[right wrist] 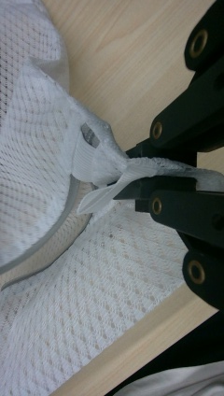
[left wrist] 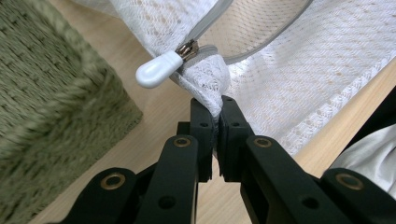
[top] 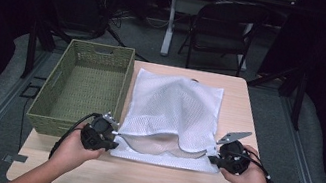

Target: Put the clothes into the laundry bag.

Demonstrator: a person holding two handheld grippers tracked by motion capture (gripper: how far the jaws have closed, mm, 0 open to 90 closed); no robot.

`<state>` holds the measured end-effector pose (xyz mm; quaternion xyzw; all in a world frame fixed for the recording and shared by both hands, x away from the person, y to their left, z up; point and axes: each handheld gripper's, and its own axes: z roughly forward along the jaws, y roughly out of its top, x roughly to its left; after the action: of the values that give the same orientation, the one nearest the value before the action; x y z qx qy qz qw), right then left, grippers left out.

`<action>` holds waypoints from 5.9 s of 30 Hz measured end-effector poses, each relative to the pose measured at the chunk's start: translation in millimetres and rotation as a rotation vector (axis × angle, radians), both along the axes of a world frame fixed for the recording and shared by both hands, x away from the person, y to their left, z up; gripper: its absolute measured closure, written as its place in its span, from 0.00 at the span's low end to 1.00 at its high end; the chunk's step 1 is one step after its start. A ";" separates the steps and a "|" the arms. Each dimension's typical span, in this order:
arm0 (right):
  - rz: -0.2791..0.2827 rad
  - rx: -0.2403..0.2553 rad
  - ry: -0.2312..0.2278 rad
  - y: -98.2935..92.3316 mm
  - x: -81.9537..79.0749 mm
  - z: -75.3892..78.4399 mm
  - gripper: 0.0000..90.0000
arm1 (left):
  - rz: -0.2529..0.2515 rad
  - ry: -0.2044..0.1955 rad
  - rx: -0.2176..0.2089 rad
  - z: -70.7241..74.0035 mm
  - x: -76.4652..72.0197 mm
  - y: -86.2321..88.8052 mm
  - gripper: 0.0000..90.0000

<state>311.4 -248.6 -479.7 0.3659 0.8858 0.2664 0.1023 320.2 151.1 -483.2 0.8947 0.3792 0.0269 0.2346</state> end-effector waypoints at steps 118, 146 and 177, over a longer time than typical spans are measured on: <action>-0.122 0.041 -0.117 -10.1 -44.5 -6.8 0.54 | 0.109 -0.094 -0.151 -6.0 -33.3 25.8 0.44; 0.086 0.103 -0.110 70.6 -40.7 -29.5 0.84 | 0.013 -0.105 -0.185 -19.1 -23.3 -21.0 0.48; 0.141 0.142 -0.086 80.6 -50.0 -61.8 0.85 | -0.023 -0.117 -0.143 -54.8 -31.5 -28.1 0.50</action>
<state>261.4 -168.0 -541.5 0.2974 0.8829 0.3507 0.0950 288.7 123.0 -537.9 0.8769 0.3554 0.0495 0.3199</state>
